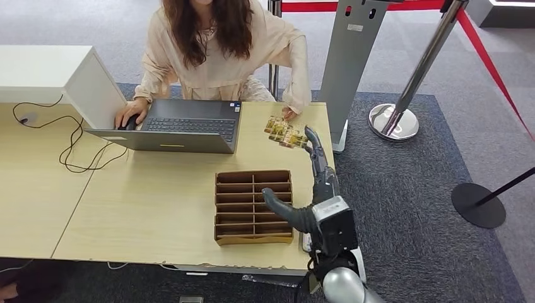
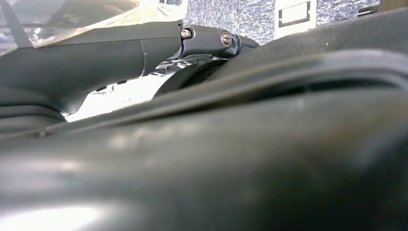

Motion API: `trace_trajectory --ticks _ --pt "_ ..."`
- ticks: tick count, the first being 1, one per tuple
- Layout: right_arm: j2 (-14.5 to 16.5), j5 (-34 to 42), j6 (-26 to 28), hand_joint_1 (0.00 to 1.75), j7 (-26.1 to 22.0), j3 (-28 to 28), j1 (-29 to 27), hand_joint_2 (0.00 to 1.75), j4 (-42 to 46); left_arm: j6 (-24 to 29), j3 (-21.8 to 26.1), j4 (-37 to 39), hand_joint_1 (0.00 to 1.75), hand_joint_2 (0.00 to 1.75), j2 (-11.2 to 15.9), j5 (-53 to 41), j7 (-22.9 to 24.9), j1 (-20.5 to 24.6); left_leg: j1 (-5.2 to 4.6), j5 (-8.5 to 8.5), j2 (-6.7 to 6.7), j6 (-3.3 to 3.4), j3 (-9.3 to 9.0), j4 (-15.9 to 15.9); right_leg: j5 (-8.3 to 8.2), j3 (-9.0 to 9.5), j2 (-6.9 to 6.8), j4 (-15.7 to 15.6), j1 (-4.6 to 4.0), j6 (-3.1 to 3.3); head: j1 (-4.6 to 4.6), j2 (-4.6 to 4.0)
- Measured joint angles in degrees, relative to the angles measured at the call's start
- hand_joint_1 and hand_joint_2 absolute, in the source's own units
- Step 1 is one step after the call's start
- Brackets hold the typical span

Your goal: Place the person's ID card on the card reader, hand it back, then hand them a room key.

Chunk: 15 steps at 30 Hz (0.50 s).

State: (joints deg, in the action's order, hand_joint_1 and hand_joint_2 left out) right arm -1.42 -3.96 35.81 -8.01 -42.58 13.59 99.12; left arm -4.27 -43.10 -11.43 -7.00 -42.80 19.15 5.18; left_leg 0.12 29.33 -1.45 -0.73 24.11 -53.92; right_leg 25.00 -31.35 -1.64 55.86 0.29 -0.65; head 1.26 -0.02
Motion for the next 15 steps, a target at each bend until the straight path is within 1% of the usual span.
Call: trace_trajectory --ticks 2,5,7,8,10,15 --pt "-0.42 7.66 -0.56 0.00 -4.37 1.28 -2.31 1.75 2.27 0.23 0.01 0.00 0.00 0.00 0.02 0.24 -0.03 -0.02 0.00 0.00 0.00 0.00 -0.02 0.00 0.00 0.01 0.00 0.00 0.00 0.00 0.01 0.00" --pt "-1.04 21.96 -2.28 0.00 -11.65 3.69 -6.35 1.75 5.30 0.67 0.04 0.00 0.00 0.00 0.09 0.96 -0.30 -0.08 0.00 0.00 0.02 0.00 -0.01 0.00 0.00 0.01 -0.01 0.00 0.00 0.00 0.01 0.00" --pt "-1.61 29.37 -3.71 0.00 -15.15 5.22 -8.85 1.75 6.66 0.79 0.07 0.00 0.00 0.00 0.14 1.43 -0.52 -0.09 0.01 0.00 0.02 0.00 0.00 0.00 0.00 0.01 0.00 0.00 0.00 0.00 0.01 0.00" --pt "-1.86 31.75 -4.39 0.00 -16.29 5.82 -9.88 1.75 7.21 0.82 0.08 0.00 0.00 0.00 0.16 1.59 -0.58 -0.09 0.01 0.00 0.02 0.00 0.01 0.00 0.00 0.00 0.00 0.00 0.00 0.00 0.01 0.00" --pt "-2.24 34.00 -5.08 0.00 -17.43 6.53 -11.37 1.75 8.17 0.88 0.11 0.00 0.00 0.00 0.17 1.82 -0.62 -0.09 0.01 0.00 0.02 0.00 0.01 0.00 0.00 0.00 0.00 0.00 0.00 0.00 0.01 0.00" --pt "-3.26 34.10 -4.72 0.00 -17.41 6.89 -12.97 1.75 9.31 0.92 0.49 0.00 0.00 0.00 0.18 2.19 -0.61 -0.07 0.01 0.00 0.01 0.00 0.00 0.00 0.00 0.01 0.00 0.00 0.00 0.00 0.01 0.00"
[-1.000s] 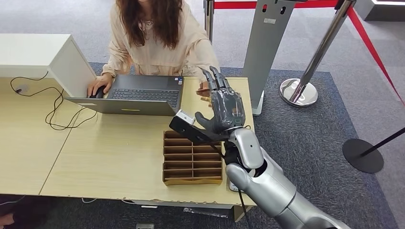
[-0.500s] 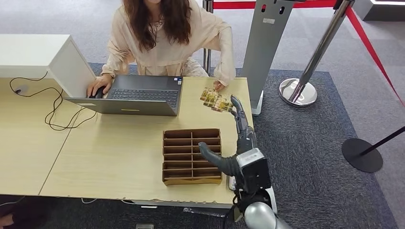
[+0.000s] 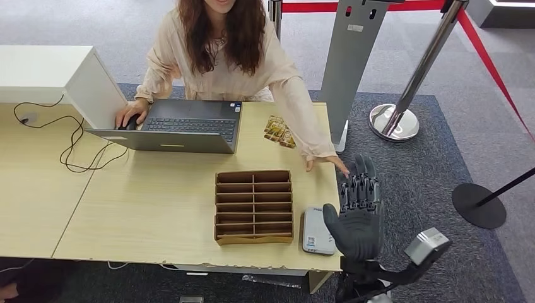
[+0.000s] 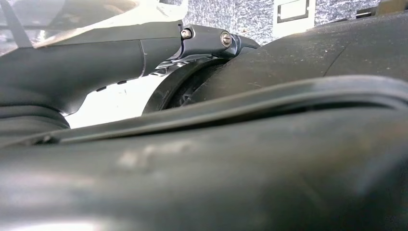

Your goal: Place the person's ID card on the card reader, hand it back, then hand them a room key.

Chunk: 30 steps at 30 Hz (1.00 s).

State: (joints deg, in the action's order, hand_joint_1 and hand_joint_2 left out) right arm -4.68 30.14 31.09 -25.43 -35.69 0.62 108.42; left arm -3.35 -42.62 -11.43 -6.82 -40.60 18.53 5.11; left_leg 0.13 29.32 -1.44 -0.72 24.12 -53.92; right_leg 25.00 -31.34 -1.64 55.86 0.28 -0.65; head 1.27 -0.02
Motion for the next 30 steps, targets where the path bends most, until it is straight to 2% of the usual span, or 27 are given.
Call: trace_trajectory --ticks 5,12,30 --pt "-1.01 0.49 -0.11 0.00 0.25 -0.05 -0.68 1.75 -0.23 0.25 0.51 0.00 0.00 0.00 0.03 0.42 -0.11 0.00 0.00 0.00 0.00 0.00 0.00 0.00 0.00 0.00 0.00 0.00 0.00 0.00 0.00 0.00" --pt "-2.87 2.40 0.67 0.00 -1.75 -1.32 -2.29 1.75 -1.67 0.33 0.96 0.00 0.00 0.00 0.19 0.69 -0.61 -0.01 0.00 0.00 0.01 0.00 0.04 0.00 0.00 -0.02 0.00 0.00 0.00 0.00 0.00 0.00" --pt "-4.79 3.38 1.78 0.00 -1.67 -4.81 -1.52 1.75 -3.81 0.29 0.98 0.00 0.00 0.00 0.23 0.73 -0.56 -0.01 0.01 0.00 0.01 0.00 0.03 0.00 0.00 -0.01 -0.01 0.00 0.00 0.00 0.00 0.00"
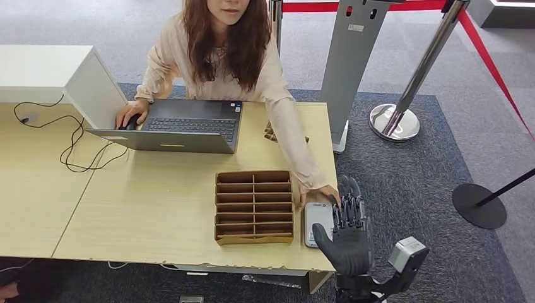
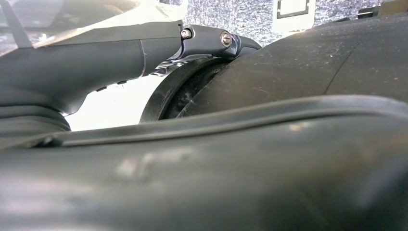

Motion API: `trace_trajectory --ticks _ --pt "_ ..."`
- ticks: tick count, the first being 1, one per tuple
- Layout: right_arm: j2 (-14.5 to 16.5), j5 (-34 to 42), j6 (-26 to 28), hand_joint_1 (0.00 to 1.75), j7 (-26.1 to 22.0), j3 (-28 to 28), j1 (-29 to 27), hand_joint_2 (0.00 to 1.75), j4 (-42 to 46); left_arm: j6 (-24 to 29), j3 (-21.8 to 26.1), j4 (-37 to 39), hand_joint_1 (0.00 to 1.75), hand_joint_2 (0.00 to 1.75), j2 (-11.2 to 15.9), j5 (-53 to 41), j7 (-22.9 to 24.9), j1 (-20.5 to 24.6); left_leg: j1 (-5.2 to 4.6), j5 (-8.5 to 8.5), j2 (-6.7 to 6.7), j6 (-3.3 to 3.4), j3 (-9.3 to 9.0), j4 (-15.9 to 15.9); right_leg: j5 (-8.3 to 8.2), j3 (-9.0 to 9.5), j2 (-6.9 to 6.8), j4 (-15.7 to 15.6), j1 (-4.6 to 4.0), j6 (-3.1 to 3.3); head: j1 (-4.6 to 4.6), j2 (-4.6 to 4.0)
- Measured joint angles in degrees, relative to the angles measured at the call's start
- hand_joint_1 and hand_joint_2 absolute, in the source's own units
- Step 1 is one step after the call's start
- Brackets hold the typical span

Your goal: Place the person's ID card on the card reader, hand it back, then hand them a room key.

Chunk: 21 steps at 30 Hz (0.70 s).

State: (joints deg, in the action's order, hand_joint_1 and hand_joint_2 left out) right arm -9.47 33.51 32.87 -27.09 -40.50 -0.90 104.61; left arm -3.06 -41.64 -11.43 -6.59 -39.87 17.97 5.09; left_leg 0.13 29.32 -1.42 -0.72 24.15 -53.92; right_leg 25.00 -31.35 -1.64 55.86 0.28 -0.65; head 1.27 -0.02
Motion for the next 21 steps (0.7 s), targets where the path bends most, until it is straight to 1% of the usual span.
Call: trace_trajectory --ticks 7,9,11,12,13,14,16,17,18,19,20,21 --pt "-0.69 -0.17 1.22 0.00 0.39 -0.72 0.35 1.75 -0.43 -0.19 0.00 0.00 0.00 0.00 0.07 -0.13 -0.37 0.01 0.00 0.00 0.00 0.00 0.00 0.00 0.00 0.00 0.00 0.00 0.00 0.00 0.00 0.00" --pt "-0.96 -2.36 3.05 0.00 1.84 -1.08 0.67 1.75 -0.80 -0.36 0.00 0.00 0.00 0.00 0.28 -0.03 -1.61 0.01 0.00 0.00 0.00 0.00 0.00 0.00 0.00 0.00 0.00 0.00 0.00 0.00 0.00 0.00" --pt "-1.31 -8.55 5.26 0.00 4.91 -1.49 1.03 1.75 -1.17 -0.48 0.00 0.00 0.00 0.00 0.66 0.02 -2.94 0.01 0.00 0.00 0.00 0.00 -0.01 0.00 0.00 0.00 0.00 0.00 0.00 0.00 -0.01 0.00" --pt "-1.43 -13.58 5.98 0.00 7.05 -1.55 1.06 1.75 -1.36 -0.49 0.00 0.01 0.00 0.00 0.86 0.01 -3.37 0.00 0.00 0.00 0.00 0.00 -0.01 0.00 0.00 0.00 0.00 0.00 0.00 0.00 0.00 0.00" --pt "-1.47 -20.36 6.39 0.00 9.69 -1.48 0.94 1.75 -1.54 -0.50 0.00 0.01 0.00 0.00 1.04 -0.03 -3.67 0.00 0.00 0.00 0.00 0.00 -0.02 0.00 0.00 0.00 0.00 0.00 0.00 0.00 -0.01 0.00" --pt "-1.37 -28.88 6.63 0.00 12.73 -1.23 0.64 1.75 -1.70 -0.54 0.00 0.02 0.00 0.00 1.20 -0.09 -3.87 0.00 0.00 0.00 0.00 0.00 -0.02 0.00 0.00 0.00 0.00 0.00 0.00 0.00 -0.01 0.00" --pt "-0.86 -49.79 6.89 0.00 19.26 -0.33 -0.36 1.75 -1.89 -0.62 0.00 0.02 0.00 0.00 1.41 -0.20 -4.10 0.00 0.02 0.00 0.01 0.00 -0.01 0.00 0.00 -0.01 0.00 0.00 -0.01 0.00 -0.01 0.00" --pt "-0.52 -60.16 6.98 0.00 21.79 0.16 -0.87 1.75 -1.94 -0.65 0.00 0.02 0.00 0.00 1.48 -0.24 -4.16 0.01 0.02 0.00 0.01 0.00 -0.01 0.00 0.01 -0.01 0.00 0.00 -0.02 0.00 -0.01 0.00" --pt "-0.23 -68.92 7.04 0.00 23.55 0.62 -1.29 1.75 -1.99 -0.66 0.00 0.02 0.00 0.00 1.52 -0.26 -4.20 0.02 0.03 0.00 0.01 0.00 0.00 0.01 0.01 -0.02 0.00 0.00 -0.02 0.00 -0.01 0.00" --pt "0.02 -75.12 7.07 0.00 24.49 1.00 -1.60 1.75 -2.08 -0.66 0.00 0.02 0.00 0.00 1.56 -0.27 -4.20 0.02 0.03 0.00 0.00 0.00 0.00 0.01 0.01 -0.02 0.00 0.00 -0.02 0.00 -0.01 0.00" --pt "0.20 -78.16 7.09 0.00 24.88 1.37 -1.83 1.75 -2.17 -0.66 0.00 0.02 0.00 0.00 1.59 -0.28 -4.20 0.03 0.03 0.00 0.00 0.00 0.01 0.01 0.01 -0.01 0.00 0.00 -0.02 0.00 -0.01 0.00" --pt "0.30 -79.55 7.09 0.00 25.04 1.58 -1.95 1.75 -2.23 -0.66 0.00 0.02 0.00 0.00 1.61 -0.29 -4.20 0.03 0.03 0.00 0.00 0.00 0.01 0.01 0.01 -0.01 0.00 0.00 -0.02 0.00 0.00 0.00"
